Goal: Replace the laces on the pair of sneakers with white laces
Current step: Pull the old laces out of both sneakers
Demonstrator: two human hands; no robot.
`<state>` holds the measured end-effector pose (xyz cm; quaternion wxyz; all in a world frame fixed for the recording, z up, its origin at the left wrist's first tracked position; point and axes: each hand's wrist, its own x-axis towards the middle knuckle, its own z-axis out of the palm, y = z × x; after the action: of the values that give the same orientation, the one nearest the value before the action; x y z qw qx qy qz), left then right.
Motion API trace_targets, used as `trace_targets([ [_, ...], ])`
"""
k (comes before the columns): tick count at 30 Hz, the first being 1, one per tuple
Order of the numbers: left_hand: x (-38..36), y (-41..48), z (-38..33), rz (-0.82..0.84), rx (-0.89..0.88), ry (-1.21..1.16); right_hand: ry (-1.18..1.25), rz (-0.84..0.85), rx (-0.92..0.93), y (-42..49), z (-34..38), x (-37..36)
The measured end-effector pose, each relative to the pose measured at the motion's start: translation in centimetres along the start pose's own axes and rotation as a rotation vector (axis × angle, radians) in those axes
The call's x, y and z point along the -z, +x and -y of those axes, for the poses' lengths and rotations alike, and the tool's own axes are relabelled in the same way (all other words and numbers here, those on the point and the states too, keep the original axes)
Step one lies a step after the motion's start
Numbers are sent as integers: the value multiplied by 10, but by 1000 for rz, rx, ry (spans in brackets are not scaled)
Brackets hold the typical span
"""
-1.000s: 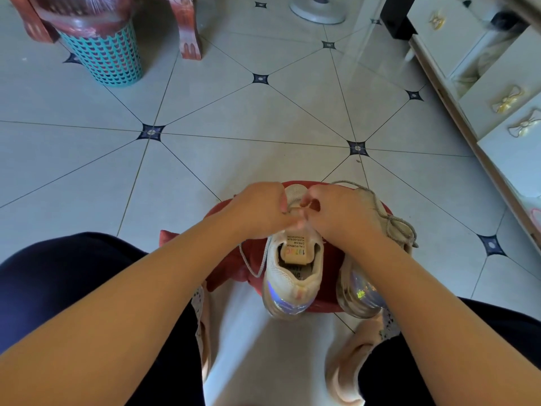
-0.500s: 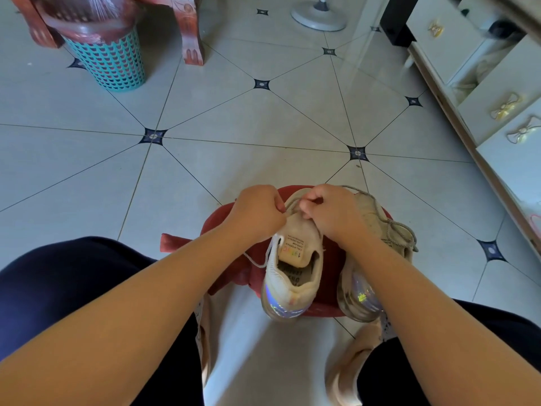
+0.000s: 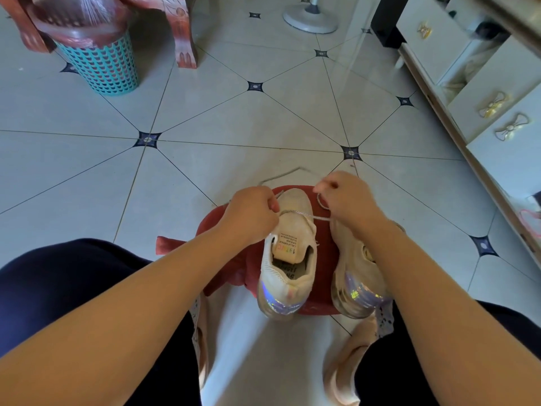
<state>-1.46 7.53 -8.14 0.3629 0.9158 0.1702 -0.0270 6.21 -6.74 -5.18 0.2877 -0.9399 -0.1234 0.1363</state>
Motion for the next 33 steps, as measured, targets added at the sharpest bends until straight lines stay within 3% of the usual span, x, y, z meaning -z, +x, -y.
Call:
trace_targets([
  [3, -3, 0, -2, 5, 2, -63, -241, 90, 187, -8, 3, -16],
  [9, -7, 2, -4, 10, -20, -70, -527, 146, 296, -1, 5, -23],
  [11, -7, 2, -4, -2, -12, -70, -435, 49, 270, 3, 0, -19],
  [14, -3, 1, -4, -26, 7, -86, -124, -336, 137, 13, -8, 9],
  [16, -2, 0, -5, -21, -4, -82, 9, -491, 63, 18, -14, 28],
  [18, -2, -1, -6, -14, -8, -76, 29, -400, 37, 17, -14, 30],
  [21, -2, -2, -8, -12, -3, -22, -80, -8, 122, 7, -9, 6],
  [23, -2, -2, -8, -16, -2, -5, -196, 132, 176, 2, -3, -11],
  [29, -4, -1, -8, -23, 5, 7, -44, 143, 248, 2, 1, -35],
  [33, -4, 1, -5, -20, 11, -15, -83, 4, 219, 9, 0, -35],
])
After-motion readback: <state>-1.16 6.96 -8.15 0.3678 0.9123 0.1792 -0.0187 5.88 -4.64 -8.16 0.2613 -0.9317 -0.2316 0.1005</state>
